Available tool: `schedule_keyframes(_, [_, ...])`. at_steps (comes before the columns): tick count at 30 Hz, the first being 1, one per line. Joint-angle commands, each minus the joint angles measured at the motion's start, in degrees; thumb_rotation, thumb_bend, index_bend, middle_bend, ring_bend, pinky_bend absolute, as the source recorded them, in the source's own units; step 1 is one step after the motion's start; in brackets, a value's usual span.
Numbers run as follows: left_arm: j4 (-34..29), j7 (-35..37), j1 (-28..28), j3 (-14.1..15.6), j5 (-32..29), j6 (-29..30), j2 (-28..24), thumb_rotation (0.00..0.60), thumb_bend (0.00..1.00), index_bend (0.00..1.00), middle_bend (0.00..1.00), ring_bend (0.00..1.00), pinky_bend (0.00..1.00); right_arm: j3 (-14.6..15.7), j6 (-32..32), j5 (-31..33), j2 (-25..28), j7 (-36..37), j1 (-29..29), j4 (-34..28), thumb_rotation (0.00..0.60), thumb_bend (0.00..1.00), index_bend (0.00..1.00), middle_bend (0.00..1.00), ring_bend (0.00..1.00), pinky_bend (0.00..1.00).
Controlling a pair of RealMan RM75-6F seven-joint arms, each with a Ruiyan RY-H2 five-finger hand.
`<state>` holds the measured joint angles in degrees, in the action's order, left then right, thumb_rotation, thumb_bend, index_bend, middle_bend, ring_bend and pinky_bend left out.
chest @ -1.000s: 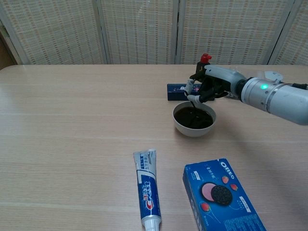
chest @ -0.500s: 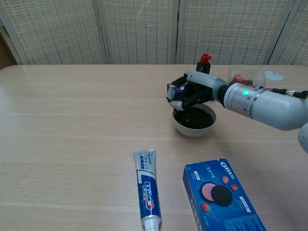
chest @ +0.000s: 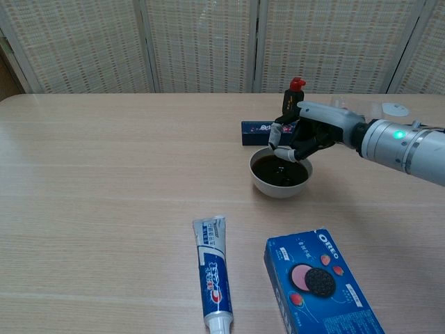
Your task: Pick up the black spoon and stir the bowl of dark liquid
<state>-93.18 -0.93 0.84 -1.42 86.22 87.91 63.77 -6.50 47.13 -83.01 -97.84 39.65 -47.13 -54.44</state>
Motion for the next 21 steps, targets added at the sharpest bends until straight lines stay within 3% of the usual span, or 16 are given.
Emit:
schedule_keyframes(1, [-0.1, -0.1, 0.0, 0.0, 0.1, 0.0, 0.0, 0.600, 0.26, 0.00, 0.00, 0.00, 0.00, -0.8, -0.4, 1.0, -0.1, -0.3, 0.0, 0.9, 0.600, 0.53, 0.72, 1.00, 1.00, 1.00])
schedule_keyframes(5, [-0.3, -0.2, -0.2, 0.0, 0.0, 0.3, -0.2, 0.600, 0.26, 0.00, 0.00, 0.00, 0.00, -1.4, -1.2, 1.6, -0.9, -0.9, -0.5, 1.7, 0.600, 0.51, 0.72, 1.00, 1.00, 1.00])
schedule_keyframes(7, [-0.4, -0.2, -0.3, 0.0, -0.1, 0.5, -0.3, 0.600, 0.26, 0.00, 0.00, 0.00, 0.00, -1.2, -1.6, 1.5, -1.0, -1.4, -0.6, 1.6, 0.600, 0.45, 0.71, 1.00, 1.00, 1.00])
schedule_keyframes(10, [-0.5, -0.2, -0.5, 0.1, -0.1, 0.6, -0.4, 0.600, 0.26, 0.00, 0.00, 0.00, 0.00, -0.6, -1.2, 1.0, -1.2, -2.9, -0.4, 1.4, 0.600, 0.30, 0.55, 1.00, 1.00, 1.00])
schedule_keyframes(12, [-0.5, -0.2, -0.5, 0.2, 0.0, 0.6, -0.3, 0.600, 0.26, 0.00, 0.00, 0.00, 0.00, -0.4, -1.0, 1.1, -0.9, -4.0, 0.0, 0.7, 0.600, 0.17, 0.36, 1.00, 1.00, 1.00])
schedule_keyframes(15, [-0.4, -0.2, -0.4, 0.2, 0.2, 0.5, -0.2, 0.600, 0.26, 0.00, 0.00, 0.00, 0.00, -0.4, -0.6, 1.4, 0.4, -5.4, 0.6, -1.2, 0.600, 0.08, 0.21, 1.00, 1.00, 1.00])
schedule_keyframes(21, [-0.5, -0.2, 0.0, 0.0, 0.6, 0.4, -0.2, 0.600, 0.26, 0.00, 0.00, 0.00, 0.00, -1.1, 2.8, 2.6, 4.2, -9.2, 3.1, -6.9, 0.600, 0.05, 0.15, 1.00, 1.00, 1.00])
